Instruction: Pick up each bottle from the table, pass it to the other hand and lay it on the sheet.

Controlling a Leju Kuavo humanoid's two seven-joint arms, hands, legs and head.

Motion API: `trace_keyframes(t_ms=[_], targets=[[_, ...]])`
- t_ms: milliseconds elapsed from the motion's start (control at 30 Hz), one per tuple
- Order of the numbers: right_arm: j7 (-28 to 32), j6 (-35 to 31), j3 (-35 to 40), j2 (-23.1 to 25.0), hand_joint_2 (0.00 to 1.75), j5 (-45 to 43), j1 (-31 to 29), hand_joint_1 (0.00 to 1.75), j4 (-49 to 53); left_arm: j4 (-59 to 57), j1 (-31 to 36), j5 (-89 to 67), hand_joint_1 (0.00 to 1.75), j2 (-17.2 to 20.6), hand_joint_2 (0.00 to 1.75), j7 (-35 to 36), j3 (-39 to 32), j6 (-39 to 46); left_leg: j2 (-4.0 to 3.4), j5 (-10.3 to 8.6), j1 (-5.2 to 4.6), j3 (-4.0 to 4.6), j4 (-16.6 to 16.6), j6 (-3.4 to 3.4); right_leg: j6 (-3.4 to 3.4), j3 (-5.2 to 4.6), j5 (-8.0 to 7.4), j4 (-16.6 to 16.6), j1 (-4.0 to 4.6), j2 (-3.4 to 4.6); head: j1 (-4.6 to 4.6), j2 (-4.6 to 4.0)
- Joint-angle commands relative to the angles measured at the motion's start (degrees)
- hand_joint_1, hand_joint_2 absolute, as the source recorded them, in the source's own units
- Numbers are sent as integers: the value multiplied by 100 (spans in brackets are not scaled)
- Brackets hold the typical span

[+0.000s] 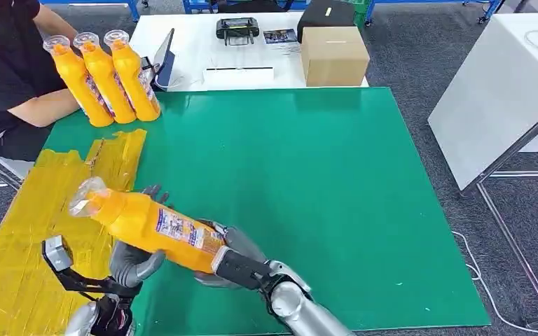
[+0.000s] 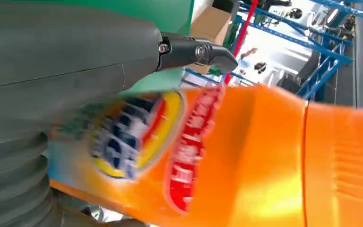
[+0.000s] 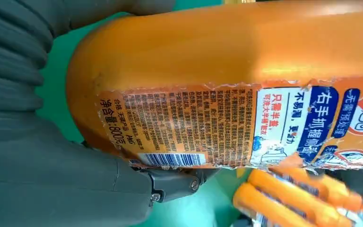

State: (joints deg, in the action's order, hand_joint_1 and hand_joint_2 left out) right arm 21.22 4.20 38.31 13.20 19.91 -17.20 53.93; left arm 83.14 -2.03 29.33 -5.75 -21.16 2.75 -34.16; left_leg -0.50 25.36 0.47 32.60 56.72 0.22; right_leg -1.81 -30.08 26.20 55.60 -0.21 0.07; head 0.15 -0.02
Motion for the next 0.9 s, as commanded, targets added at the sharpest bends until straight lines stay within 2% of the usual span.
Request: trace_keyframes(t_ms=[33, 233, 267, 300, 900], targets=[[-49, -13, 1002, 217, 175, 134, -491, 175, -1145, -305, 161, -96, 0, 101, 175, -5, 211, 84, 0, 2, 3, -14, -5, -1, 3, 14, 0, -7, 3, 3, -2, 0], [-49, -34, 1092, 207, 175, 136, -487, 175, -1149, -325, 175, -320, 0, 135, 175, -81, 215, 210, 10, 1, 3, -15, -6, 1, 2, 17, 2, -9, 3, -7, 0, 0], [-51, -34, 1106, 205, 175, 141, -487, 175, -1149, -331, 180, -322, 5, 132, 175, -86, 213, 209, 6, 1, 1, -12, -5, 1, 1, 12, 1, -7, 1, -4, -2, 0], [-51, -41, 1127, 196, 175, 140, -490, 175, -1151, -340, 196, -355, 175, 133, 175, -125, 206, 210, 6, 0, 2, -9, -5, 1, 2, 9, 1, -7, 2, -5, -2, 0], [-37, -138, 1023, 102, 175, 72, -509, 175, -1086, -324, 271, -657, 175, 154, 175, -374, 112, 213, 14, 0, 3, -10, -4, 1, 2, 11, 2, -8, 3, -13, -2, 0]])
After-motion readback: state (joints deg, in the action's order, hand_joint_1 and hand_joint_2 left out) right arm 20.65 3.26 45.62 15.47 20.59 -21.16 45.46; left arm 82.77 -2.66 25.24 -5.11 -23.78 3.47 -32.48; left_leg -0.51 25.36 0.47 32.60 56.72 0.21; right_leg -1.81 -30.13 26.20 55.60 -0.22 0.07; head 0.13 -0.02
